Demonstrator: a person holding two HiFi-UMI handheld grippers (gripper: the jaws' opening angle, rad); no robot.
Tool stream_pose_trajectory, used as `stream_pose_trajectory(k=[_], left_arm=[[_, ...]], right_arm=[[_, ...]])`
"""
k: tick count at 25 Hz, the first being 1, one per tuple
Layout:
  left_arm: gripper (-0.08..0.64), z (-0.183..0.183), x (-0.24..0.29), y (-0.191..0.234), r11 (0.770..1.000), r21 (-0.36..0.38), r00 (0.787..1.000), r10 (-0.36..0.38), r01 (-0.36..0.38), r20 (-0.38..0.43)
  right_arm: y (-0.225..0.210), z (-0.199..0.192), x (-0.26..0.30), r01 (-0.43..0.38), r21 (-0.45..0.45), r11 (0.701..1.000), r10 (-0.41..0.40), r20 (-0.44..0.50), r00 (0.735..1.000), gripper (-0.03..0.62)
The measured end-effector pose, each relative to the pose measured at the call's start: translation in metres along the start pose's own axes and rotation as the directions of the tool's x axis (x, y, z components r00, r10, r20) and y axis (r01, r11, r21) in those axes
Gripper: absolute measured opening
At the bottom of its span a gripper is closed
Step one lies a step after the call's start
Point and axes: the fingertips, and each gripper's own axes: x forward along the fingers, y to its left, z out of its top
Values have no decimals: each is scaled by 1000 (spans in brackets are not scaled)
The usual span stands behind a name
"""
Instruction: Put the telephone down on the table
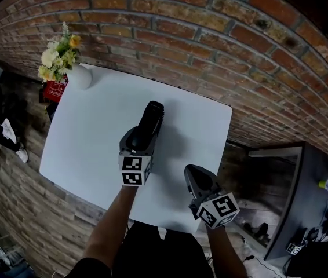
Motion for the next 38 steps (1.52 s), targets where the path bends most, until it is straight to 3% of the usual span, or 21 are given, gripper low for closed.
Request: stream_pose_trajectory(k=[15,26,38], left_arm=[[279,-23,34,29,997,21,994,78,-77,-75],[279,-37,50,33,998,20,987,66,-64,-147],[279,-52,63,31,991,114,965,97,-71,-244]], right_arm=[[-19,-13,16,37,40,999,-36,-33,999,23],[-22,-20,14,51,53,997,-48,-49,998,23],[-24,-25,5,69,58,996,-66,-56,996,22]])
